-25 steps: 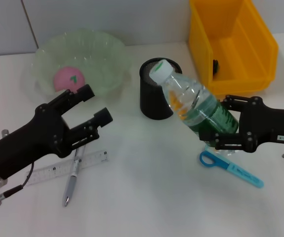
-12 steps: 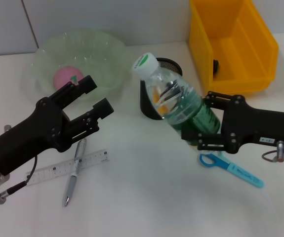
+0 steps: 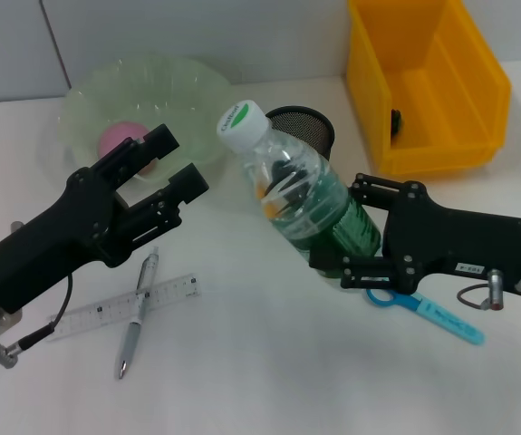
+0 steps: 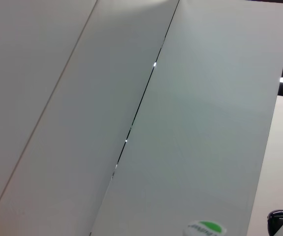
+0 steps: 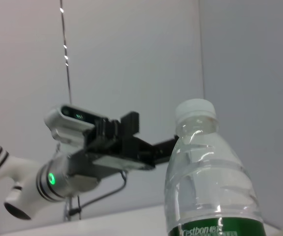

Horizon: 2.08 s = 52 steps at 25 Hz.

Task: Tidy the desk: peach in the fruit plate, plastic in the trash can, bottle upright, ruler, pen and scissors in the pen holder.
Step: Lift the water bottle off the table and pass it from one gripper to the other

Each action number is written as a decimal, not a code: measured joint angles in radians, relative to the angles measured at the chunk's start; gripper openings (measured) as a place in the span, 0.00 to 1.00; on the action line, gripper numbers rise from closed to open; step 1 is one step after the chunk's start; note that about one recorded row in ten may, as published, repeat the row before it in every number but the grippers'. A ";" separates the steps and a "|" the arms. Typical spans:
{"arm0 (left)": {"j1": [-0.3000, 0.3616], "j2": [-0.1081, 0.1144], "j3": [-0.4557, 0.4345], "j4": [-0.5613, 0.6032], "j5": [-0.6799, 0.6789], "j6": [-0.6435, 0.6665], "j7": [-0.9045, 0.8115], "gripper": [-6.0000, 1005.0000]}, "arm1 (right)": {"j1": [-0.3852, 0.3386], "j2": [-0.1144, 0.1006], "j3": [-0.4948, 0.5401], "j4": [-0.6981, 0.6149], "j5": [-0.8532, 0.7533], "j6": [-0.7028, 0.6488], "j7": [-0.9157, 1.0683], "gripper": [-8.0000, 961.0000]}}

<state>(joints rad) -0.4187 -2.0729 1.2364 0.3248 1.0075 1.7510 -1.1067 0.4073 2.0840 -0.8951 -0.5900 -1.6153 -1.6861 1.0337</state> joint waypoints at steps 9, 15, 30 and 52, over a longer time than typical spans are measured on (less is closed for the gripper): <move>-0.031 -0.004 0.007 -0.033 0.000 0.001 0.014 0.80 | 0.034 -0.002 -0.001 0.056 0.010 -0.016 -0.025 0.81; -0.042 -0.004 0.007 -0.038 0.000 0.002 0.017 0.79 | 0.057 -0.001 -0.004 0.089 0.006 -0.016 -0.026 0.81; -0.052 -0.004 0.010 -0.038 0.006 0.005 0.021 0.76 | 0.123 0.001 -0.066 0.186 0.007 0.013 -0.051 0.81; -0.063 -0.001 0.007 -0.058 -0.008 0.016 0.013 0.69 | 0.131 0.002 -0.067 0.191 0.008 0.001 -0.052 0.81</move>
<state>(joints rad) -0.4817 -2.0736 1.2434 0.2663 0.9996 1.7670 -1.0934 0.5384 2.0861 -0.9617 -0.3988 -1.6074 -1.6852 0.9817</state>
